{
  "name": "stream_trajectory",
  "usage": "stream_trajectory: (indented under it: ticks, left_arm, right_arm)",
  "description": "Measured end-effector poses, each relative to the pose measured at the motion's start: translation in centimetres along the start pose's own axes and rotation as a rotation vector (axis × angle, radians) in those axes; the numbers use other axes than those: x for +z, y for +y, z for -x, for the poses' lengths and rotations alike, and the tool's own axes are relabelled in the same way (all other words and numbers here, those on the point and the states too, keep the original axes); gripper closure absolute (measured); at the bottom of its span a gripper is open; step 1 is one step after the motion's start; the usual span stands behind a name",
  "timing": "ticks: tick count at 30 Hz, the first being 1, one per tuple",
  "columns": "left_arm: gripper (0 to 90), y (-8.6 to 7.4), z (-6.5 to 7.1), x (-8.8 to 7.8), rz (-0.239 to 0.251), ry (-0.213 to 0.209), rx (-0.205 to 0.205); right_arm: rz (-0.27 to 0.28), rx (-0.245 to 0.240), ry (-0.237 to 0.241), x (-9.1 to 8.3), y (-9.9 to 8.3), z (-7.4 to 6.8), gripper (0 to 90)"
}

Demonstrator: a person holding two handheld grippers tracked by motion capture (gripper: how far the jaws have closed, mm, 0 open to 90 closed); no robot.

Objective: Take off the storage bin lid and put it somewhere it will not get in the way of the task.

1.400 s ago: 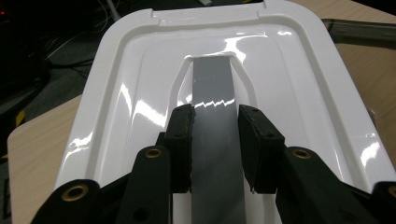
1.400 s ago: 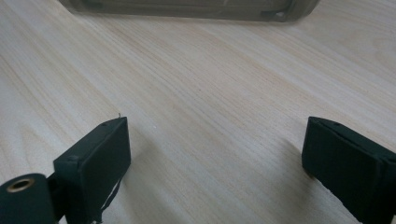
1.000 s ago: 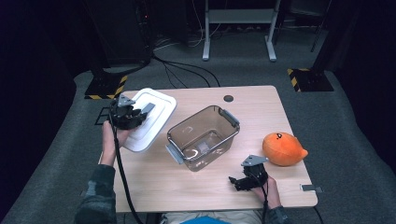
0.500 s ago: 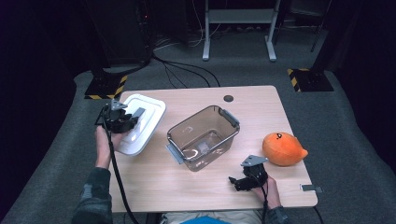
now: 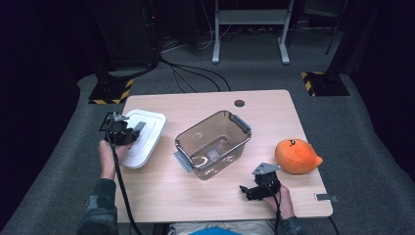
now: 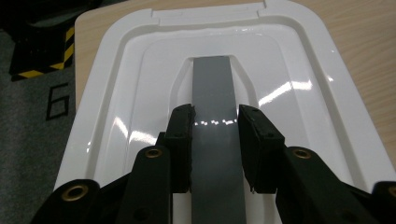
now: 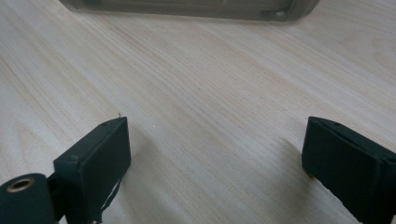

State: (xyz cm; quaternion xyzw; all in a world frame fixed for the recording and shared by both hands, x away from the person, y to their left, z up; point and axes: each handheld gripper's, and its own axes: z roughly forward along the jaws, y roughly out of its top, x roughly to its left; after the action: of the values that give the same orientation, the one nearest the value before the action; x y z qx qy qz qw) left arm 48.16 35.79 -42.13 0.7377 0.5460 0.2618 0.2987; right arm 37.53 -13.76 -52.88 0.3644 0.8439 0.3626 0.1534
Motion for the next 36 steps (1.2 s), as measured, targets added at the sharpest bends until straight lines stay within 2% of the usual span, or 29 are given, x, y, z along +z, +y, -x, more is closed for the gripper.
stream_trajectory:
  ticks: [4, 7, 10, 13, 23, 27, 32, 36]
  left_arm:
    - [66.4, -1.1, -0.7, 1.1, -0.032, 0.012, -0.026]
    - [66.4, -2.1, -1.4, 2.1, -0.057, 0.023, -0.060]
    - [66.4, -2.7, -1.6, 2.7, -0.072, 0.029, -0.074]
    - [66.4, -3.5, -2.2, 3.4, -0.094, 0.028, -0.114]
    - [66.4, -5.0, -2.4, 4.9, -0.131, 0.043, -0.148]
    - [66.4, -5.5, -2.5, 5.4, -0.135, 0.046, -0.161]
    - [66.3, -5.8, -2.5, 5.5, -0.118, 0.047, -0.165]
    - [66.1, -5.9, -2.6, 5.5, -0.120, 0.030, -0.162]
  right_arm:
    - [0.000, -0.001, 0.000, 0.0, 0.0, 0.0, 7.2]
    - [0.000, -0.001, -0.001, 0.0, 0.0, 0.0, 7.2]
    - [0.000, -0.001, -0.001, 0.0, 0.0, 0.0, 7.2]
    - [0.000, -0.001, 0.000, 0.0, 0.0, 0.0, 7.3]
    - [0.000, 0.000, 0.000, 0.0, 0.0, 0.0, 7.3]
    - [0.000, -0.002, -0.001, 0.0, 0.0, 0.0, 7.3]
    - [0.000, -0.001, -0.001, 0.0, 0.0, 0.0, 7.2]
    - [0.000, -0.002, -0.001, 0.0, 0.0, 0.0, 7.3]
